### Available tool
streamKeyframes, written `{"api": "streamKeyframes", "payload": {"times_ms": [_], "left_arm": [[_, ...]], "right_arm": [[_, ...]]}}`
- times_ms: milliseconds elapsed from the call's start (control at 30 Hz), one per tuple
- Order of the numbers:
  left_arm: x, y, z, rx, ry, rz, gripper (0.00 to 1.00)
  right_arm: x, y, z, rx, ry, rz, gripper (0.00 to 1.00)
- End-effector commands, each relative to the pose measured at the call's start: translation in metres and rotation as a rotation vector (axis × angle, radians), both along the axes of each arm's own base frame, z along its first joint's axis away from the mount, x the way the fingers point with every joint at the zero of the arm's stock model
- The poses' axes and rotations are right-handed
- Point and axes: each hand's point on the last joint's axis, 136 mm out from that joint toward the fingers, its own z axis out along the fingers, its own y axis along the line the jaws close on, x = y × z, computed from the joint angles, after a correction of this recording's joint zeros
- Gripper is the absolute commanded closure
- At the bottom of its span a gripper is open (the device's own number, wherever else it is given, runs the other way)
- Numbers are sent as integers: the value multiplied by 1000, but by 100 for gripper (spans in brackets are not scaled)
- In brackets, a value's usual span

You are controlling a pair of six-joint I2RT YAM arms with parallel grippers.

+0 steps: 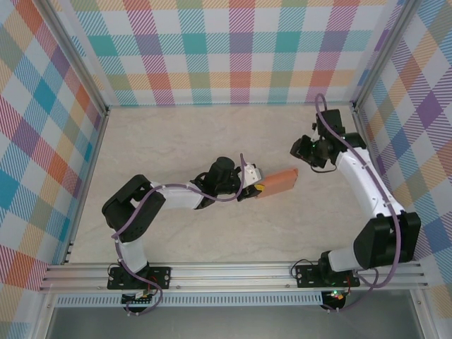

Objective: Fold the paper box

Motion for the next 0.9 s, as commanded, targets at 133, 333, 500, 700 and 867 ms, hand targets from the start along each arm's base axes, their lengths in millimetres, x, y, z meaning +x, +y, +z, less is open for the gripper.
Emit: {"api": "streamKeyframes", "payload": {"times_ms": [133,333,500,700,867], "left_arm": [[-18,22,-79,215,175,26,68],[-18,23,-80,217,176,29,68],[-18,24,-81,219,174,33,68],[-19,24,-81,219,173,31,68],[-19,25,-82,217,169,28,68]], "right_arm": [[-10,11,-41,-24,128,157,78],[-29,-10,-81,-93,225,71,82],[-45,-15,-99,-61,227,23,82],[-47,-13,-101,8,250,-11,82],[-27,0,-51,58,167,50,77]]}}
